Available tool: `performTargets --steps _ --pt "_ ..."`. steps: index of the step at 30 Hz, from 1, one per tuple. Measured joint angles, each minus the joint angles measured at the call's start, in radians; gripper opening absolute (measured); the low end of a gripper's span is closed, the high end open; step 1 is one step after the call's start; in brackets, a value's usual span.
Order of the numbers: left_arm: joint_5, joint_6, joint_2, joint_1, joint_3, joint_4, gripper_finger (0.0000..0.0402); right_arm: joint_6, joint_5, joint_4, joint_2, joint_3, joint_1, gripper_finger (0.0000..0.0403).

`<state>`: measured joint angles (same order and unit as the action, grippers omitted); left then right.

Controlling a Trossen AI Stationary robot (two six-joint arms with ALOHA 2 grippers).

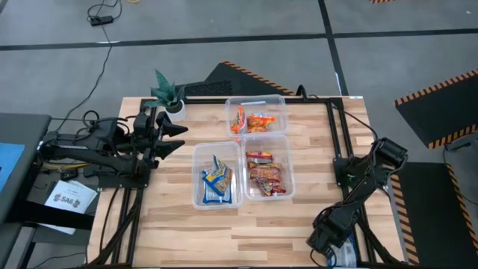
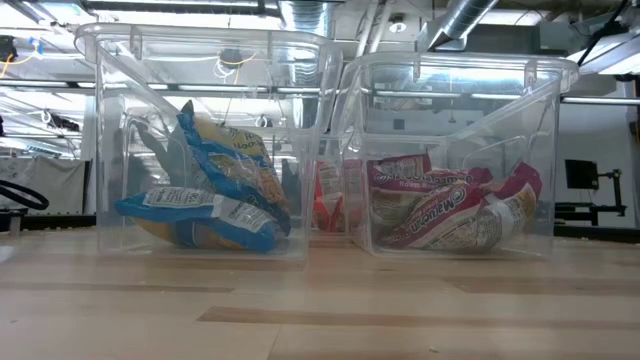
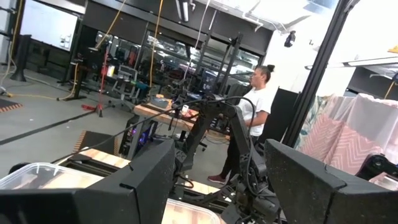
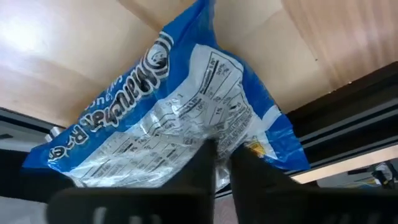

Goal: Sort Maruchan noodles
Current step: Put the blue noodle pack into the bottom left transparent bin

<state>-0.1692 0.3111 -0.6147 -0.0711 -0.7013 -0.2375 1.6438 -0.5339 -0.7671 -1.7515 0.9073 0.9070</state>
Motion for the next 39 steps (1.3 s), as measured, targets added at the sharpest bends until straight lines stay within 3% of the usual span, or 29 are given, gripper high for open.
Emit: performTargets --steps 6,11,17,28,39 --pt "0.000 0.000 0.000 0.000 0.000 0.000 0.0235 -0.047 -0.012 0.003 0.002 -0.001 0.000 0.0008" --pt "0.000 0.000 0.000 0.000 0.000 0.000 0.0235 -0.082 0.002 -0.001 0.049 -0.005 -0.008 0.0006" --pt "-0.001 0.000 0.000 0.000 0.000 0.000 0.0235 -0.115 0.117 -0.005 0.177 -0.009 -0.012 0.0004" --pt "-0.026 0.000 0.000 0.000 0.000 0.000 0.0235 -0.243 0.237 0.211 0.461 -0.005 -0.078 0.0004" --pt "-0.035 0.006 0.000 0.000 0.000 0.000 0.0235 -0.433 0.251 0.406 0.485 -0.003 -0.187 0.0003"
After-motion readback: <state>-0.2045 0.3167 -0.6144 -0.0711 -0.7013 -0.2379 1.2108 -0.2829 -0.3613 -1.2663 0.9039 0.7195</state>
